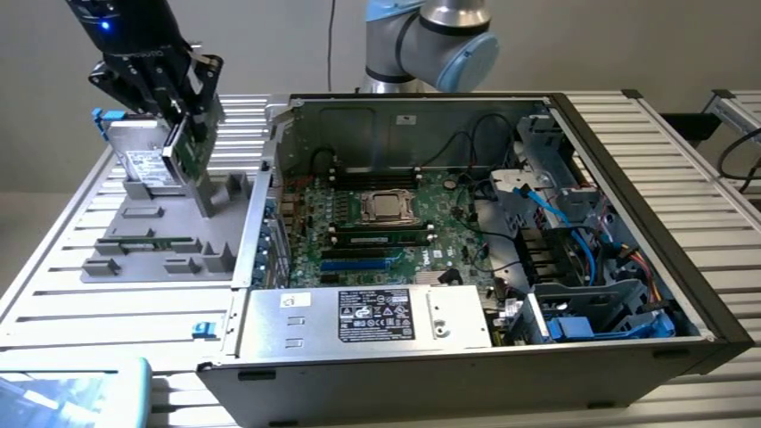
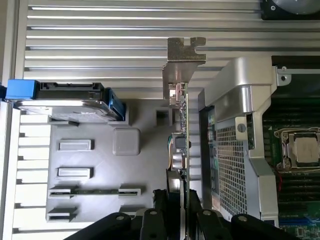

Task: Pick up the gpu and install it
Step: 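Pick up the gpu and move the gpu toward the slot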

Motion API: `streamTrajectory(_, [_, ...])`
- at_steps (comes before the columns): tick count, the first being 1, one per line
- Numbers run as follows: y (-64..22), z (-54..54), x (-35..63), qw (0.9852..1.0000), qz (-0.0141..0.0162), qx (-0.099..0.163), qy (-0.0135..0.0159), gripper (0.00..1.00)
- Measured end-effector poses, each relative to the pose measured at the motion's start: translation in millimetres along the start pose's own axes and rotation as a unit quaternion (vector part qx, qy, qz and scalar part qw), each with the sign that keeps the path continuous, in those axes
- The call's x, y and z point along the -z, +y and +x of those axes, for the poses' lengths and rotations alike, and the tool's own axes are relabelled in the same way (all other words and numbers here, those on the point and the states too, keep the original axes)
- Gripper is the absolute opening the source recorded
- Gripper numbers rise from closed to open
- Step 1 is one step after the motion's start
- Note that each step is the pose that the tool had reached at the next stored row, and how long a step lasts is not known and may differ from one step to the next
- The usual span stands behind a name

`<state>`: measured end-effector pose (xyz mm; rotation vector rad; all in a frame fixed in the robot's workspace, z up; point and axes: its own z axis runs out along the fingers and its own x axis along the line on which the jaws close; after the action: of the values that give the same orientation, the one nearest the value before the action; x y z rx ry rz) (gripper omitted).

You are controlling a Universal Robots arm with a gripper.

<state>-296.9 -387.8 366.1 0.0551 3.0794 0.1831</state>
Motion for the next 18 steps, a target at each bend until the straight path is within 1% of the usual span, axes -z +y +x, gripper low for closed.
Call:
streamTrajectory(5, [2.6,-8.1,22.2,1.0000,0.0001,0.000,0.0014,0.28])
streamTrajectory(9, [4.7,-21.2,39.8,1.0000,0.0001,-0.001,0.0028,0.28])
streamTrajectory(12, [6.2,-33.7,49.8,1.0000,0.0002,-0.001,0.0049,0.28])
streamTrajectory(15, [7.2,-45.6,54.7,1.0000,0.0003,-0.001,0.0075,0.28])
streamTrajectory(18, [7.7,-58.1,55.0,0.9999,0.0004,-0.001,0.0107,0.28])
